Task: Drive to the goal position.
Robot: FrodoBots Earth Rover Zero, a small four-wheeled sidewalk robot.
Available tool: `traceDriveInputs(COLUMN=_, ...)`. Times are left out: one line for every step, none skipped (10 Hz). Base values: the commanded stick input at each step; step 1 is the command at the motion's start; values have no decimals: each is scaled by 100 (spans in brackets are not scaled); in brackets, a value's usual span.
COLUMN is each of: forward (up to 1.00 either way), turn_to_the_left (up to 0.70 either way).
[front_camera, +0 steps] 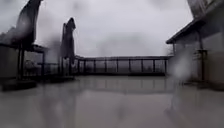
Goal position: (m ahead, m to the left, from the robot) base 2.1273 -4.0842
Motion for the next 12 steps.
traceDriveInputs(forward=70, turn_to_the_left=27)
traceDriveInputs(forward=70, turn_to_the_left=27)
traceDriveInputs(forward=70, turn_to_the_left=27)
traceDriveInputs(forward=70, turn_to_the_left=21)
traceDriveInputs(forward=70, turn_to_the_left=4)
traceDriveInputs(forward=70, turn_to_the_left=0)
traceDriveInputs(forward=70, turn_to_the_left=0)
traceDriveInputs(forward=70, turn_to_the_left=0)
traceDriveInputs(forward=70, turn_to_the_left=-1)
traceDriveInputs(forward=70, turn_to_the_left=-26)
traceDriveInputs(forward=70, turn_to_the_left=-27)
traceDriveInputs(forward=70, turn_to_the_left=-27)
